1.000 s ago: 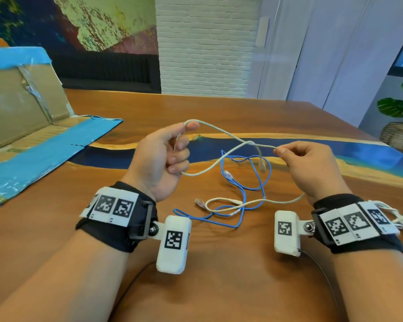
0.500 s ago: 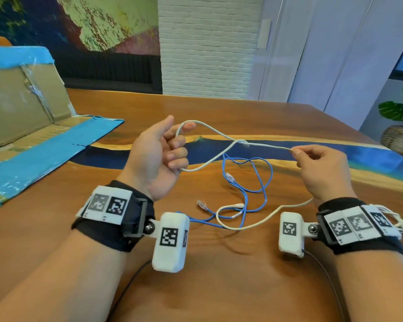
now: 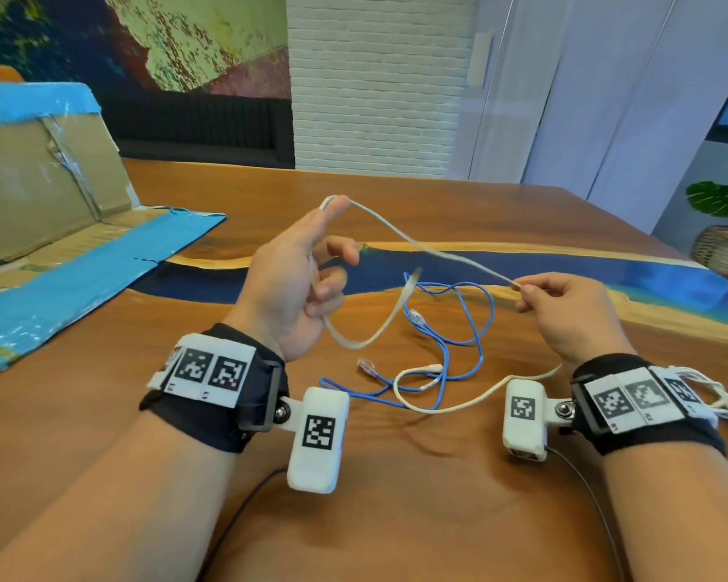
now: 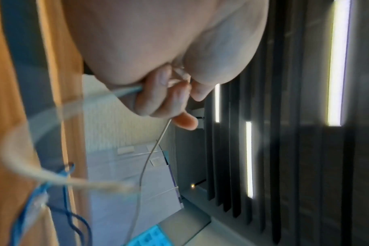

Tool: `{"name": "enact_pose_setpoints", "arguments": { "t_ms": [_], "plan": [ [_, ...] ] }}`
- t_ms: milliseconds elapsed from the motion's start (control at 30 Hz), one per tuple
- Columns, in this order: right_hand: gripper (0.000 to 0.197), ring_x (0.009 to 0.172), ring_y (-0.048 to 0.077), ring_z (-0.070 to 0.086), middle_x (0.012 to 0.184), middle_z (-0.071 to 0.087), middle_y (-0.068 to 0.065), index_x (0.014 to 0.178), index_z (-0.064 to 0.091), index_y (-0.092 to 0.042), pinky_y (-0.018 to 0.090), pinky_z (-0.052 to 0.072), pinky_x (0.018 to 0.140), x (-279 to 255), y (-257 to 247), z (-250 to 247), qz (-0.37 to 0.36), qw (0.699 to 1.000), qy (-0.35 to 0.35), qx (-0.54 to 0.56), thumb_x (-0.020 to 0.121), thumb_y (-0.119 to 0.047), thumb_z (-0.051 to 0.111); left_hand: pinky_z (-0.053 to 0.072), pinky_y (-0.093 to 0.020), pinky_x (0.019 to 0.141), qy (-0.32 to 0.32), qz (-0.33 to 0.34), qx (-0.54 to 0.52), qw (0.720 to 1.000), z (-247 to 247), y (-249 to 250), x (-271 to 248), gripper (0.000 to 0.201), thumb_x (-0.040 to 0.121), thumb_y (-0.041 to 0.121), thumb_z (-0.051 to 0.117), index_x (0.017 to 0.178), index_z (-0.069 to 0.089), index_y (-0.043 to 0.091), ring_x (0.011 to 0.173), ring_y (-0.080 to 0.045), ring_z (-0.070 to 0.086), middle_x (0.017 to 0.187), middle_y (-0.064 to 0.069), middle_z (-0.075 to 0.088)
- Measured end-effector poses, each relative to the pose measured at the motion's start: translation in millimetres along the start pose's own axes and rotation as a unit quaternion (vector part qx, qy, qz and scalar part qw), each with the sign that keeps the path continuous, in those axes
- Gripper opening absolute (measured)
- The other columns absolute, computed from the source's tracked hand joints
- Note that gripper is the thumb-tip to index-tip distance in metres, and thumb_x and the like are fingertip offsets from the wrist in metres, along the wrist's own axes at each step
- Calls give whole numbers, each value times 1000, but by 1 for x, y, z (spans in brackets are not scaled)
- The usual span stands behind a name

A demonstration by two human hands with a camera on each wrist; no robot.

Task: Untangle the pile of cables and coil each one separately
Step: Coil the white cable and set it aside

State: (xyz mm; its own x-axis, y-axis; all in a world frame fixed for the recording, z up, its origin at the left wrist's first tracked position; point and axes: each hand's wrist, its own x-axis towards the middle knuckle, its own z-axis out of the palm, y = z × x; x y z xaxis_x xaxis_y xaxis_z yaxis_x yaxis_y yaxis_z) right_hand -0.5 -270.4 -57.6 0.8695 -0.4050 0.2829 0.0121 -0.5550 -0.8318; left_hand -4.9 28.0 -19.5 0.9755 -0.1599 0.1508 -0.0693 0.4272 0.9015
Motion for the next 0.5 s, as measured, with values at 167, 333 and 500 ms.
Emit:
{"name": "enact_pose_setpoints", "arguments": {
  "t_ms": [167, 333, 500],
  "plan": [
    [45, 120, 7, 55, 141, 60, -4, 140, 59, -27, 12, 40, 94, -7, -11, 1, -49, 994, -92, -47, 98, -13, 62, 15, -22, 40, 25, 31, 214, 976, 3, -10, 2, 35, 110, 31, 40, 112, 72, 17, 45, -11, 22, 65, -2, 46],
    [59, 149, 5, 30, 151, 44, -23, 141, 40, -55, 57, 10, 125, -40, -47, 21, -211, 968, -136, -20, 91, -35, 63, 20, -19, 39, -94, -10, 302, 949, 13, -14, -7, 31, 106, 30, 51, 100, 79, 19, 47, -10, 25, 62, -1, 41],
    [18, 64, 3, 61, 70, 70, -14, 92, 76, -23, 35, 55, 76, -58, -65, 31, -239, 949, -187, 87, 101, -19, 61, 12, -28, 47, -128, -16, 323, 937, 14, -13, -10, 42, 99, 35, 62, 68, 58, 8, 54, -21, 14, 63, -9, 20]
  ]
}}
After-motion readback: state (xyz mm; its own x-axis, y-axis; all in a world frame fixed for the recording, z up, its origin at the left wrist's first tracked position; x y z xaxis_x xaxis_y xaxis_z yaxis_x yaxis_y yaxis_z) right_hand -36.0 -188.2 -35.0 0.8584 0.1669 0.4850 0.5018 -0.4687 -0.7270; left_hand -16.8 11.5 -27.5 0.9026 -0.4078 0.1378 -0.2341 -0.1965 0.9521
